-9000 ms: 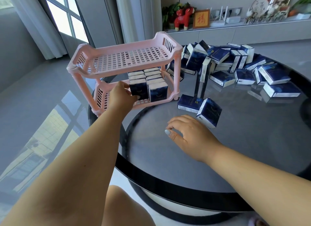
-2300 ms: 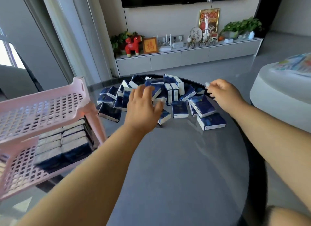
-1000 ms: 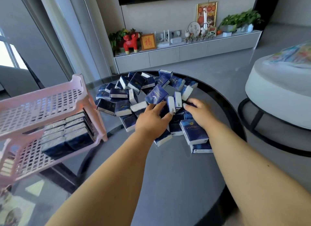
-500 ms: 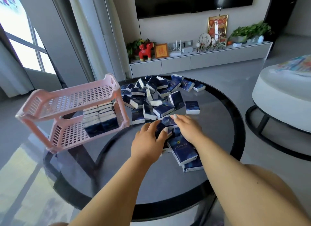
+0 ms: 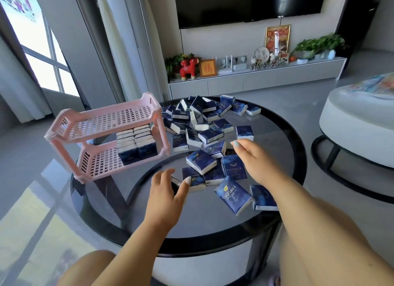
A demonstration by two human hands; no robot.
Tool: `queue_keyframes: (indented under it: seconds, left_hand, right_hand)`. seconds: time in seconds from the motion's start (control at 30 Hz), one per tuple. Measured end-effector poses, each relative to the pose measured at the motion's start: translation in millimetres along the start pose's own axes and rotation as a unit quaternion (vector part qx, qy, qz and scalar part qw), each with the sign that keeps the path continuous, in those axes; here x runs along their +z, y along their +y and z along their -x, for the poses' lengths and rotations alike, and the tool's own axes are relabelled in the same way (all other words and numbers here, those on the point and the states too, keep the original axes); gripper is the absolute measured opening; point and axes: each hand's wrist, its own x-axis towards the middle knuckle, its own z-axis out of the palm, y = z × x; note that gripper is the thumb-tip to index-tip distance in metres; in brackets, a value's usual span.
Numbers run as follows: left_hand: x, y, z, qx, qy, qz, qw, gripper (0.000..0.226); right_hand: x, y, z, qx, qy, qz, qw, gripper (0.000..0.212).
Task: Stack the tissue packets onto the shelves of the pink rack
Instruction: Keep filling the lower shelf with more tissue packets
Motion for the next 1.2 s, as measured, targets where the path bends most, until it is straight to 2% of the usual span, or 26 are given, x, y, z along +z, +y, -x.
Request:
queue_keyframes:
  seconds: [0.07,0.1,0.2,0.27,0.37,0.5,0.6,0.73,0.83,0.93,1.03,1.2]
  left_hand:
    - [-2.3,-3.3,3.9,0.002,-0.004,0.006,1.000,0.073]
    - [-3.8,-5.4,5.1,0.004,-0.006,0.006,1.000,0.079]
    - [-7.3,-12.0,8.3,0.019,-0.021,-0.025,0.999,0.087]
    - [-6.7,-15.0,10.9,0.031,-0.029,-0.041,0.998,0.092]
    - [-5.6,-14.7,13.6,0.035,-0.030,-0.045,0.998,0.092]
    - [-6.5,-15.9,13.0,0.035,-0.020,-0.006,0.999,0.082]
    - [-9.3,-17.6,11.6,0.011,-0.013,0.074,0.997,0.071]
    - [-12.5,-24.6,6.7,-0.017,-0.028,0.184,0.982,0.088]
    - [-14.5,-24.0,7.1,-0.017,-0.052,0.260,0.964,0.086]
    - [-16.0,-18.2,8.3,0.009,-0.046,0.285,0.958,0.078]
    - [-19.3,-12.9,7.8,0.015,-0.039,0.296,0.954,0.079]
    - [-18.7,-11.4,10.3,0.034,-0.091,0.354,0.930,0.083]
  right_hand:
    - [-3.5,-3.1,15.0,-0.021,0.052,0.111,0.992,0.044]
    - [-5.8,-1.6,21.3,-0.011,0.042,0.175,0.984,0.052]
    - [-14.5,9.2,40.3,0.081,-0.126,0.324,0.934,0.093]
    - [-19.3,18.2,47.5,0.093,-0.207,0.341,0.912,0.108]
    - [-15.9,25.6,44.5,0.062,-0.222,0.308,0.923,0.101]
    - [7.6,25.0,35.3,0.046,-0.147,0.206,0.966,0.079]
    - [22.7,26.1,30.9,0.021,-0.098,0.164,0.981,0.072]
    - [21.9,21.1,31.0,-0.006,-0.007,0.122,0.993,0.054]
    - [18.7,14.8,35.3,0.007,0.054,-0.019,0.998,0.052]
    - [27.3,6.7,40.1,-0.003,0.057,-0.153,0.987,0.050]
    - [44.7,0.5,48.5,-0.057,0.035,-0.178,0.982,0.042]
    - [63.8,1.3,56.1,-0.108,0.016,-0.176,0.978,0.031]
